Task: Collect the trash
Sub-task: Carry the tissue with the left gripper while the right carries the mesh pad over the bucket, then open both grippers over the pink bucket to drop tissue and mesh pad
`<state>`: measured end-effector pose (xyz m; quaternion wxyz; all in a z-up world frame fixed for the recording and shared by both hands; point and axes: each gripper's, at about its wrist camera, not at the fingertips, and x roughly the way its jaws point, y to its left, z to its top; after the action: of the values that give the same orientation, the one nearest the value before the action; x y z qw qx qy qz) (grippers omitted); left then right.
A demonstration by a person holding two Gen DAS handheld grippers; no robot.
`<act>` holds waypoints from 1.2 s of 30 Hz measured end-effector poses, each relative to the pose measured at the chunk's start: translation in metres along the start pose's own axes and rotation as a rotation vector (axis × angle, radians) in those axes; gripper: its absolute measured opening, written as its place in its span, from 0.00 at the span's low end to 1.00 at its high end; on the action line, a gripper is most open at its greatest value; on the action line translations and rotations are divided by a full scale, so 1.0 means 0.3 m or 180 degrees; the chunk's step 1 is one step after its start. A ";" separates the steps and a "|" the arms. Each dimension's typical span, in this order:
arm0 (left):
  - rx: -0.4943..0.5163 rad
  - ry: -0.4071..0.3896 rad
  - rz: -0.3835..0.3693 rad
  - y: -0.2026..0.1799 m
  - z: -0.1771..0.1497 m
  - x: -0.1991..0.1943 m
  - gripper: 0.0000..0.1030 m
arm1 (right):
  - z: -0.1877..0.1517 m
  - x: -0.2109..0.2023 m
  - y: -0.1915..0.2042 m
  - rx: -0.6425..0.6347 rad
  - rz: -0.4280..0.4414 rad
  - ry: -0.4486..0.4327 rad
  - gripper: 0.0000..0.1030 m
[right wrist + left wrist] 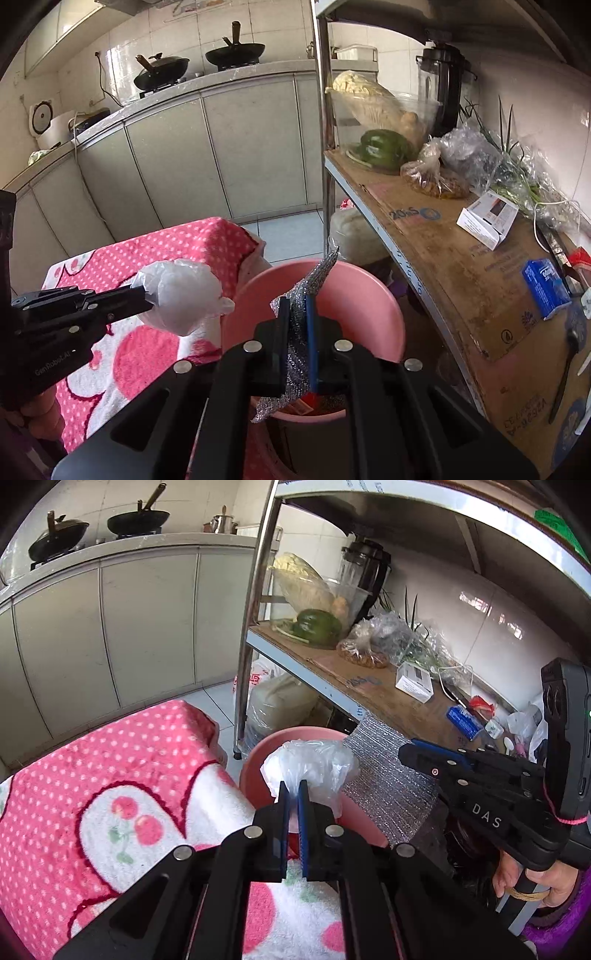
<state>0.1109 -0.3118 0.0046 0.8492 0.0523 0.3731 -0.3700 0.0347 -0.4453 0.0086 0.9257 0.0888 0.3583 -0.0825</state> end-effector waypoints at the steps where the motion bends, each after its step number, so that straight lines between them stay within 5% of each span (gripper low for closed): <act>1: 0.0008 0.0038 -0.0007 -0.008 0.000 0.025 0.04 | -0.005 0.014 -0.010 0.0017 -0.0013 0.0025 0.08; 15: -0.0087 0.0404 0.0013 -0.009 -0.022 0.223 0.04 | -0.031 0.141 -0.084 0.0088 -0.0149 0.0195 0.08; 36: -0.0221 0.0322 -0.0023 -0.003 -0.008 0.187 0.23 | -0.038 0.110 -0.071 0.0078 -0.0162 0.0177 0.10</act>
<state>0.1340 -0.3447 -0.0345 0.8292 0.0400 0.4283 -0.3568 0.0469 -0.4662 -0.0242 0.9118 0.0932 0.3850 -0.1079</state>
